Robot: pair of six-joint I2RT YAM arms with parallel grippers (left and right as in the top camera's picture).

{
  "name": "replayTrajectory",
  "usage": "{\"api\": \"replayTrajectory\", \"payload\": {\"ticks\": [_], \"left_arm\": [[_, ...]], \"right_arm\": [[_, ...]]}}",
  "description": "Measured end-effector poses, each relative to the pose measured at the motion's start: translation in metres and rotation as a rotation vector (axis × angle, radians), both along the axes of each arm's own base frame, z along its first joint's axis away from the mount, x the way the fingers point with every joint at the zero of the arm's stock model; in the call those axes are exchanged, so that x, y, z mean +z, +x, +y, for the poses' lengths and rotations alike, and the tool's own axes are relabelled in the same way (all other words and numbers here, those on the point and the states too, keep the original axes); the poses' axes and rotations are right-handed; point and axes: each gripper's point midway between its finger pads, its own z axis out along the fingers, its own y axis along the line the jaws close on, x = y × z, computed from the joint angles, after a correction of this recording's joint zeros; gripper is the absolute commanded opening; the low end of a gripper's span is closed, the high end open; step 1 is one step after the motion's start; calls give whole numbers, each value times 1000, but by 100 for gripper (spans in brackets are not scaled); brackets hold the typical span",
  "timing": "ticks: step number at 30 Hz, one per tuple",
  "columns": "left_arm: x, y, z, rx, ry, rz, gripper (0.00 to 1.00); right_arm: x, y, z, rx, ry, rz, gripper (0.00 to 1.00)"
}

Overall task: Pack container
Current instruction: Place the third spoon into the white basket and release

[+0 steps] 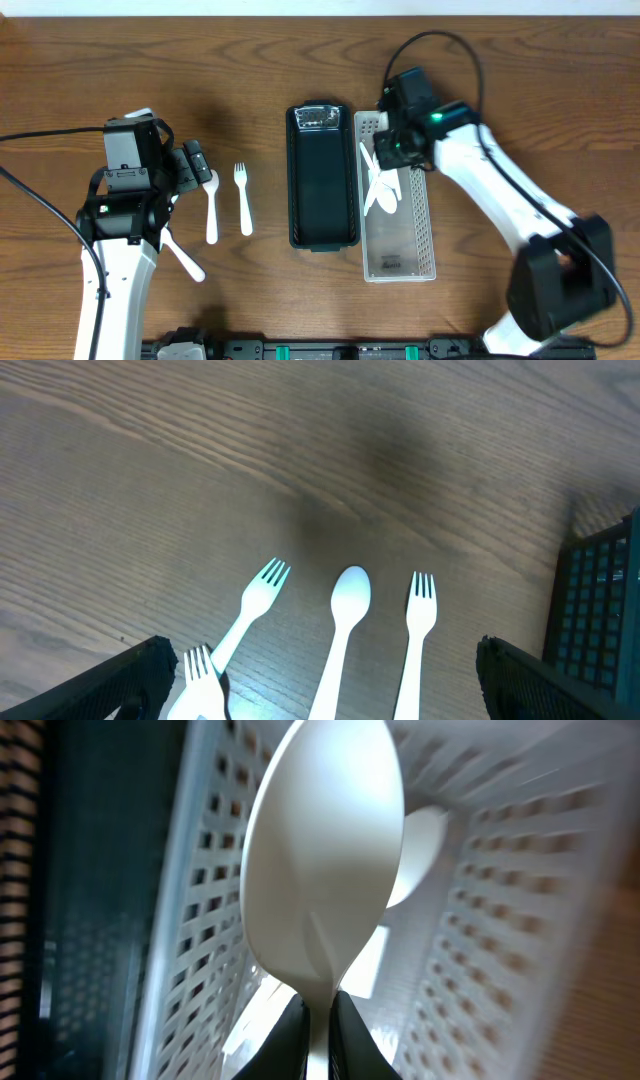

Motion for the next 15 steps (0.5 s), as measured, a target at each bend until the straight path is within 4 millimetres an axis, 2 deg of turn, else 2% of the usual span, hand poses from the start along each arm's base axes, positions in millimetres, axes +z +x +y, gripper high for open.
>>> {"api": "replayTrajectory", "payload": {"ticks": [2, 3, 4, 5, 9, 12, 15], "left_arm": [[0, 0, 0, 0, 0, 2, 98], [0, -1, 0, 0, 0, 3, 98], [0, -1, 0, 0, 0, 3, 98], [0, -1, 0, 0, 0, 3, 98], [-1, -1, 0, 0, 0, 4, 98], [-3, -4, 0, 0, -1, 19, 98], [-6, -10, -3, -8, -3, 54, 98]], "right_arm": [[-13, -2, 4, 7, -11, 27, 11], [-17, -2, 6, 9, -12, 31, 20], [-18, -1, 7, 3, -9, 29, 36], [-17, 0, 8, 0, -5, 24, 42], [-9, 4, 9, 9, 1, -5, 54], [8, 13, 7, 6, -5, -52, 60], [47, 29, -6, -32, -2, -148, 66]]}}
